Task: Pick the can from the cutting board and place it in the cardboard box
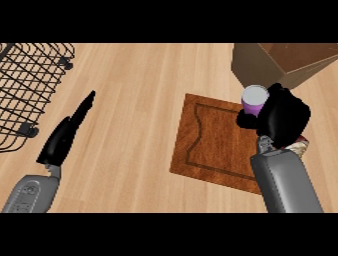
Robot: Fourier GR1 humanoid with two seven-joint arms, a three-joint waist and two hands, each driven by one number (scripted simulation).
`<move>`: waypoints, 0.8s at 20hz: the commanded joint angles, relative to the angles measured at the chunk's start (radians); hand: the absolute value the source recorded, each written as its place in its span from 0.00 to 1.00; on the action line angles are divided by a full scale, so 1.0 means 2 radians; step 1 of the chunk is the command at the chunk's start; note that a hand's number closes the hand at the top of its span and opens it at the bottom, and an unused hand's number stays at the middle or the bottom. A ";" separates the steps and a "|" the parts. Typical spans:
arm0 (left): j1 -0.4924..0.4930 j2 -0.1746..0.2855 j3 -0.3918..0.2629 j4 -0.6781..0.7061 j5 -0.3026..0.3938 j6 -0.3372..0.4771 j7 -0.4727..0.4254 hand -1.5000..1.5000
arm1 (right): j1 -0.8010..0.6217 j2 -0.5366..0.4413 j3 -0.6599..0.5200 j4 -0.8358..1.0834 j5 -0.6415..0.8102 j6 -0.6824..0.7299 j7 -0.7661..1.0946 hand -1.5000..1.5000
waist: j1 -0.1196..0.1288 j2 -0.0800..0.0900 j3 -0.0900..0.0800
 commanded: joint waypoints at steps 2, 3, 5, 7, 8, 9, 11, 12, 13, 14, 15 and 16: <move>-0.014 -0.005 -0.007 0.002 -0.001 -0.005 0.006 0.50 | -0.128 0.000 -0.042 0.052 0.063 0.086 0.123 1.00 | 0.013 -0.004 0.000; -0.015 -0.008 -0.010 0.005 -0.002 -0.004 0.002 0.50 | -0.152 0.000 -0.049 0.066 0.073 0.099 0.139 1.00 | 0.014 -0.001 0.000; -0.018 -0.009 -0.014 0.008 -0.003 -0.010 0.008 0.50 | -0.200 0.000 -0.063 0.088 0.092 0.127 0.175 1.00 | 0.013 -0.004 0.001; -0.021 -0.006 -0.011 0.006 -0.003 -0.008 0.010 0.50 | -0.243 0.000 -0.082 0.111 0.115 0.153 0.194 1.00 | 0.015 -0.007 0.002; -0.021 -0.009 -0.016 0.013 -0.008 -0.007 0.012 0.50 | -0.266 0.000 -0.084 0.123 0.123 0.159 0.208 1.00 | 0.011 -0.006 0.002; -0.014 -0.015 -0.011 0.015 -0.007 0.004 0.007 0.50 | -0.291 0.000 -0.100 0.132 0.133 0.165 0.213 1.00 | 0.008 -0.008 0.002; -0.018 -0.010 -0.010 0.015 -0.005 -0.003 0.007 0.50 | -0.328 0.000 -0.112 0.154 0.153 0.168 0.234 1.00 | 0.009 -0.008 0.003; -0.016 -0.014 -0.010 0.013 -0.004 0.000 0.012 0.50 | -0.342 0.000 -0.130 0.174 0.162 0.171 0.232 1.00 | 0.005 -0.007 0.004; -0.027 -0.008 -0.002 0.021 -0.001 -0.003 0.013 0.50 | -0.350 0.000 -0.132 0.185 0.165 0.171 0.248 1.00 | 0.001 -0.006 0.004; -0.023 -0.016 -0.007 0.020 -0.004 0.002 0.012 0.50 | -0.375 0.000 -0.141 0.194 0.165 0.182 0.249 1.00 | -0.002 -0.008 0.004; -0.025 -0.018 -0.011 0.024 -0.006 0.002 0.006 0.50 | -0.379 0.000 -0.148 0.211 0.171 0.177 0.258 1.00 | -0.001 -0.005 0.004; -0.010 -0.009 -0.007 0.015 -0.010 0.005 0.008 0.50 | -0.383 0.000 -0.149 0.224 0.175 0.187 0.267 1.00 | 0.000 -0.010 0.005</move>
